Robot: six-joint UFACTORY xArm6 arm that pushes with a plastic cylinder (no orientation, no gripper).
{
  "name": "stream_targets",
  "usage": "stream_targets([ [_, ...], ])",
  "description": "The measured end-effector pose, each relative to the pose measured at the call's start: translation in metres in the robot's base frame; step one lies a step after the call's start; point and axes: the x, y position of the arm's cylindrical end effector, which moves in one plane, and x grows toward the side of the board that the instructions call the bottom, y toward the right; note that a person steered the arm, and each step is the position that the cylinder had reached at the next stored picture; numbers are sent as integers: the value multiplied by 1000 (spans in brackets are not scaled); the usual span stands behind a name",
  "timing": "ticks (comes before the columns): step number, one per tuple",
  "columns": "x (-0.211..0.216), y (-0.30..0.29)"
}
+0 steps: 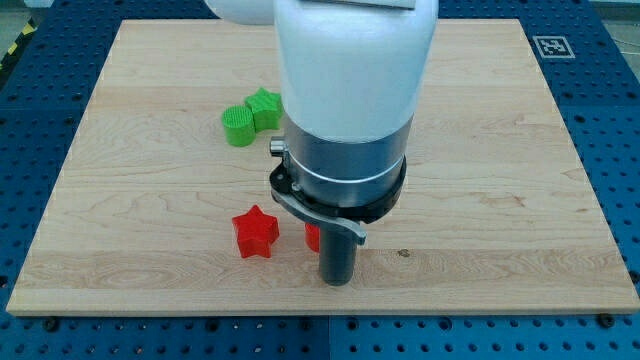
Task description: Move the red circle diagonally top right to the red star
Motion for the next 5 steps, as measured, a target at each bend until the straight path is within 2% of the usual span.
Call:
stream_targets([
  [5,-8,0],
])
